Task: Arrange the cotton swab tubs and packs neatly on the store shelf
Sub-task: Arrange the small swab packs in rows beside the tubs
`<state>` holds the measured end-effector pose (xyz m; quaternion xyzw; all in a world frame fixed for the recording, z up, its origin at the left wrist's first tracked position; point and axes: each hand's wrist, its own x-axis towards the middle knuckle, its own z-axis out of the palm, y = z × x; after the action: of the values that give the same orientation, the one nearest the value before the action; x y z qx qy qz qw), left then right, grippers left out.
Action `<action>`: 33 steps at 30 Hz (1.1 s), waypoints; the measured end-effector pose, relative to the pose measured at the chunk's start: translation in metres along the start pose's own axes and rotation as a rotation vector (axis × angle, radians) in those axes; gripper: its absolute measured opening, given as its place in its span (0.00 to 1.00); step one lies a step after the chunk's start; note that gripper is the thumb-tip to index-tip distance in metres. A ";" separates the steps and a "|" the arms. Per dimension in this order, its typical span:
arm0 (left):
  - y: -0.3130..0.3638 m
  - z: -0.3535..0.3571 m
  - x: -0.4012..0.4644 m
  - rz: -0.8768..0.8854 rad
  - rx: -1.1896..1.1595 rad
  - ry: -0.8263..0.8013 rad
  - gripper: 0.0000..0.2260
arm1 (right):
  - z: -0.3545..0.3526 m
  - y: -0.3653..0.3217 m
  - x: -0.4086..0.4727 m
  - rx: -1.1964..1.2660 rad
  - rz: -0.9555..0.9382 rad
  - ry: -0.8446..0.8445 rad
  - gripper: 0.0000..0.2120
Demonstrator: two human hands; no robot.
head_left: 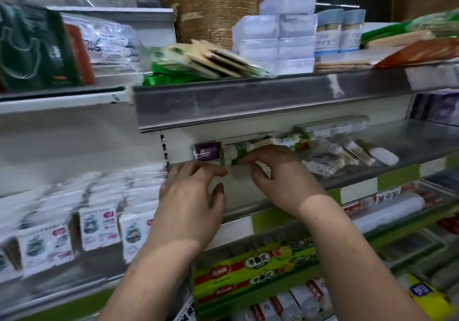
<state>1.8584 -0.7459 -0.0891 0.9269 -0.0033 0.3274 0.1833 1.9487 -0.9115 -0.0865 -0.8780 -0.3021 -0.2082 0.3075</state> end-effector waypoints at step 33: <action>0.086 0.103 0.062 -0.305 0.083 -0.304 0.17 | -0.055 0.104 0.016 -0.115 0.046 -0.366 0.26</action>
<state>1.9585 -0.8543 -0.0961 0.9621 0.1228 0.1522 0.1900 2.0192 -1.0075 -0.0806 -0.9241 -0.3203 -0.0548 0.2012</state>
